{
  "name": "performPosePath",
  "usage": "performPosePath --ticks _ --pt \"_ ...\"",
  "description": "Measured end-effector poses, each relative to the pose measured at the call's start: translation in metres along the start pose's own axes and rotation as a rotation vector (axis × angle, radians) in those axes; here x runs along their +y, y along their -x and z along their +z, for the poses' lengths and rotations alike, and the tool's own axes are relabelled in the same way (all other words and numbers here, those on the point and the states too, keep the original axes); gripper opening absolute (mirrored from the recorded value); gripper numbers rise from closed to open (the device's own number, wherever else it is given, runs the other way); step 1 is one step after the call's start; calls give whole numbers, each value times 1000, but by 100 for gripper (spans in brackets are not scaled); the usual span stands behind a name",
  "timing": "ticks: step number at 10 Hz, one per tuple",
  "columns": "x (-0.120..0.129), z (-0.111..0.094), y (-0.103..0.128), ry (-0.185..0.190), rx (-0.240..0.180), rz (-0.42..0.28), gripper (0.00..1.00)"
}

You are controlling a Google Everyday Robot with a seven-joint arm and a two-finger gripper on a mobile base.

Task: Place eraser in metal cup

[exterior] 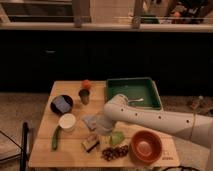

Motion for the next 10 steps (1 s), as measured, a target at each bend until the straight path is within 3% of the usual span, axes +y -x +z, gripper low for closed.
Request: performPosePath --ticks 6,10 --pt "-1 31 -9 17 -81 14 77" --pt "-5 34 -6 22 -94 19 38"
